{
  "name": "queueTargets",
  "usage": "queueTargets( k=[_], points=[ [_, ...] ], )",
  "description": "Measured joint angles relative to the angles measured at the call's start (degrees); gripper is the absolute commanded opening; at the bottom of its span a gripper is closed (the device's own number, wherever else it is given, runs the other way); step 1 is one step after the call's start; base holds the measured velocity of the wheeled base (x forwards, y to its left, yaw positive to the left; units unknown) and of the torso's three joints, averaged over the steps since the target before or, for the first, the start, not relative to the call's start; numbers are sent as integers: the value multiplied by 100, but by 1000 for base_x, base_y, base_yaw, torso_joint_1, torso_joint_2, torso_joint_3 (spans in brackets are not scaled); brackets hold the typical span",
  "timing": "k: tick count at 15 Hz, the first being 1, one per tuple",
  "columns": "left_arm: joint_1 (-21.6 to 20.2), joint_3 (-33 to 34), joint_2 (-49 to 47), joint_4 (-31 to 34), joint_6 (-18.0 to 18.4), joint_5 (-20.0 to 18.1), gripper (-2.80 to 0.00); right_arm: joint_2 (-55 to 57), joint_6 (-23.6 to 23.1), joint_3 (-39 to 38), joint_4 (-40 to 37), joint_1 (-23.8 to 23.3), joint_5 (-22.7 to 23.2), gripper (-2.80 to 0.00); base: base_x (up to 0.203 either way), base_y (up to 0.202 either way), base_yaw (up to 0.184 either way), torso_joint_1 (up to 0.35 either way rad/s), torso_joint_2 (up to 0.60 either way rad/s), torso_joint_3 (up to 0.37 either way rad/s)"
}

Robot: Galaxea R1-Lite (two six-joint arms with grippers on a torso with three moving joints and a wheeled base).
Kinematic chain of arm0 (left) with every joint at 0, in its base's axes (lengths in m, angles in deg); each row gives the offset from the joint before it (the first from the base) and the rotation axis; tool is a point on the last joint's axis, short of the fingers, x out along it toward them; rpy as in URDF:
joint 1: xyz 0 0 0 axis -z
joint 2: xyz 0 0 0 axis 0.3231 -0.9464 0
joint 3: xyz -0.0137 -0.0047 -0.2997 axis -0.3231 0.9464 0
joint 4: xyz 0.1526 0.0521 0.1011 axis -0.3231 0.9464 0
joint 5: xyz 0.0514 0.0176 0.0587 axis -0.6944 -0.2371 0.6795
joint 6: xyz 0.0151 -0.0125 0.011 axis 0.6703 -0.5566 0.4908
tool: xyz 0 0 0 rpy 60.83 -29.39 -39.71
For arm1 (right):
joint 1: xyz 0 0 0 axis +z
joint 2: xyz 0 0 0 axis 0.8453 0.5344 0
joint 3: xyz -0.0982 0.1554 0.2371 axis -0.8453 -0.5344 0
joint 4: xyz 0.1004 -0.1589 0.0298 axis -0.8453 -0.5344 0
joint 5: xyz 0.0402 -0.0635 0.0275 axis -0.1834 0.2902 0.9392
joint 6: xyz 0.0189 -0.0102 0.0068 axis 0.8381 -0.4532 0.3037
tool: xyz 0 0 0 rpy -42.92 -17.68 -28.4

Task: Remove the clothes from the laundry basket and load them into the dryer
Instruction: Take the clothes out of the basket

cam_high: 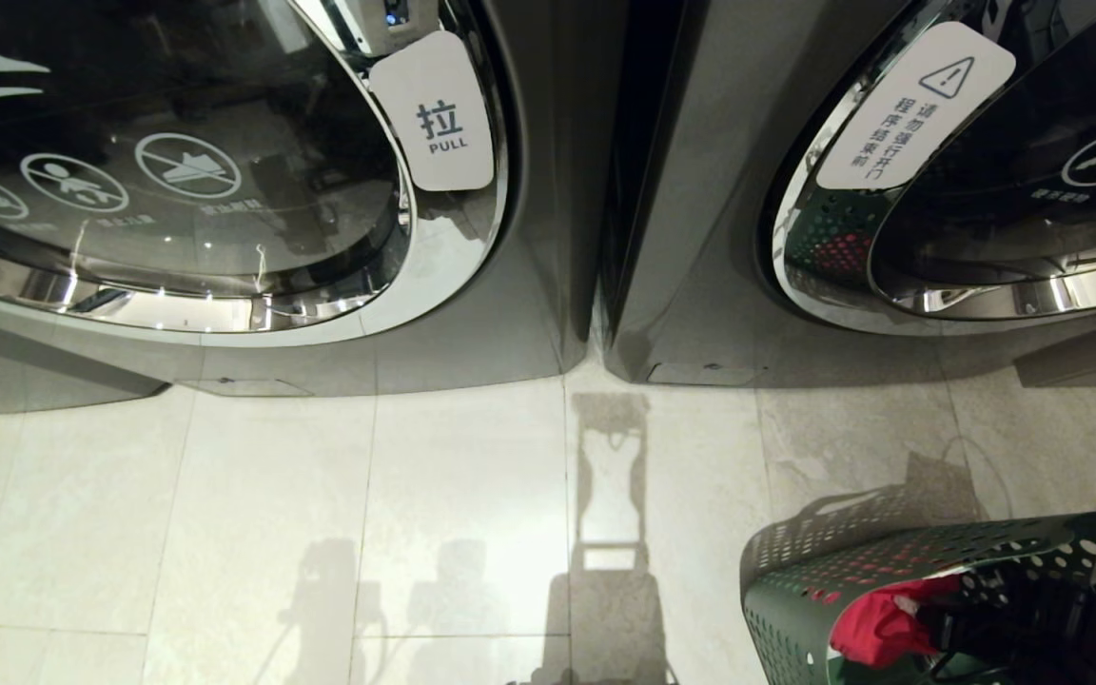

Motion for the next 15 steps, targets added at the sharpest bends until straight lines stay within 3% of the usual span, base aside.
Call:
queueTargets(
  k=[6,11,15],
  points=[
    [-4,2,0,0,0,0,-280,-277,2,-191,-287,-1,2,-280,0,0,0,0,0,0],
    [0,2,0,0,0,0,-280,-1147,-45,-913,-618,-91,-12,-280,0,0,0,0,0,0],
    [0,2,0,0,0,0,-280,-2176,-46,-1198,-1596,-163,-443,-280,0,0,0,0,0,0]
  ],
)
